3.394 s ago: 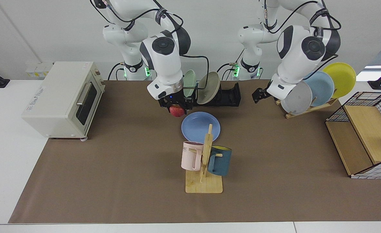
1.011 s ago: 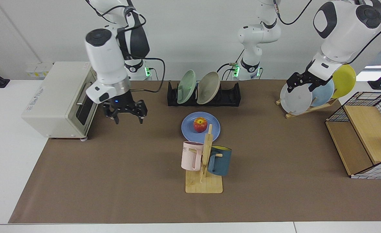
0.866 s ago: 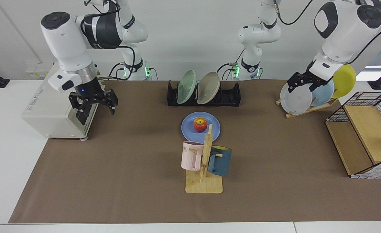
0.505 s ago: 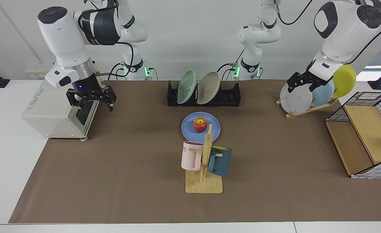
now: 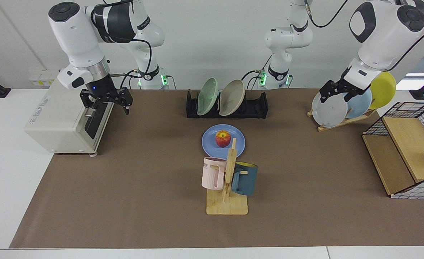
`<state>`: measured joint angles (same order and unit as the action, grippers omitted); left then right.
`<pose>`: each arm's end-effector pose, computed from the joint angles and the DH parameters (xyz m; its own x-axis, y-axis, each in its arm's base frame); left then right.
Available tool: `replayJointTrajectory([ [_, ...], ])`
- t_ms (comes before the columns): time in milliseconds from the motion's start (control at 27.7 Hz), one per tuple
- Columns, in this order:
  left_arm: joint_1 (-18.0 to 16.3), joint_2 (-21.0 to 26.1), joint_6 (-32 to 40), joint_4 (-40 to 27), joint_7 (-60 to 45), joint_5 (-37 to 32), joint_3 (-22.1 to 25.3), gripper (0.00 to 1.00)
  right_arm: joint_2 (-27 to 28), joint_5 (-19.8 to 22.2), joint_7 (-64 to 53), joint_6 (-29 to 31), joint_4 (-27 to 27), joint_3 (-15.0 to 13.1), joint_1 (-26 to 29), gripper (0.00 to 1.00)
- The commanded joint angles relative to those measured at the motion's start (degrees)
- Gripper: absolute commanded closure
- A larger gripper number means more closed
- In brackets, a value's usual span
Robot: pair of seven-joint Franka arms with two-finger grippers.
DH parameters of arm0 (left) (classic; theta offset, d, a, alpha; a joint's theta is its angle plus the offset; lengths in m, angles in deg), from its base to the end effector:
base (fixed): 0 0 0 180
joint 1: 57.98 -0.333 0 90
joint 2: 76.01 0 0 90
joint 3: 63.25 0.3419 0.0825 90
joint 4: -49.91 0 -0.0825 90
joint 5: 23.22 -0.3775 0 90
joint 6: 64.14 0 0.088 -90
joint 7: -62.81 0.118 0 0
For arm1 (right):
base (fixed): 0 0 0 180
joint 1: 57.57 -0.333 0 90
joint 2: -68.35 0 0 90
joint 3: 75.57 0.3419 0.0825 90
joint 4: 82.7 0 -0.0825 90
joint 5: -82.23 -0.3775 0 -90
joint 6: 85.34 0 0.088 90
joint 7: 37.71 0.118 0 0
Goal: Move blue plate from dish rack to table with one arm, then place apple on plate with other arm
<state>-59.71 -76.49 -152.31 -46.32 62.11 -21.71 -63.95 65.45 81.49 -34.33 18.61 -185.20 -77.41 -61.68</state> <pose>0.5351 0.0064 0.5913 0.9908 0.0292 -0.1322 0.0327 -0.9992 0.0245 0.5473 0.0225 0.5860 0.9969 -0.0227 0.0748 -0.0213 -0.9996 -0.0188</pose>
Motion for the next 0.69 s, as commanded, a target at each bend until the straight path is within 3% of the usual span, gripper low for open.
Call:
replayJointTrajectory([
  [0,1.0,0.0,-0.4,0.5,-0.2,0.3,0.8,0.0,1.1,-0.7,2.4,-2.4,1.7,0.0,-0.5,0.0],
  [505,0.9,0.0,-0.5,0.5,-0.1,0.3,0.8,0.0,1.1,-0.8,4.0,-2.4,1.8,0.0,-0.6,0.0],
  [650,1.0,0.0,-0.6,0.4,-0.2,0.3,0.8,0.0,1.1,-0.9,4.4,-2.5,1.8,-1.3,-1.8,0.0],
])
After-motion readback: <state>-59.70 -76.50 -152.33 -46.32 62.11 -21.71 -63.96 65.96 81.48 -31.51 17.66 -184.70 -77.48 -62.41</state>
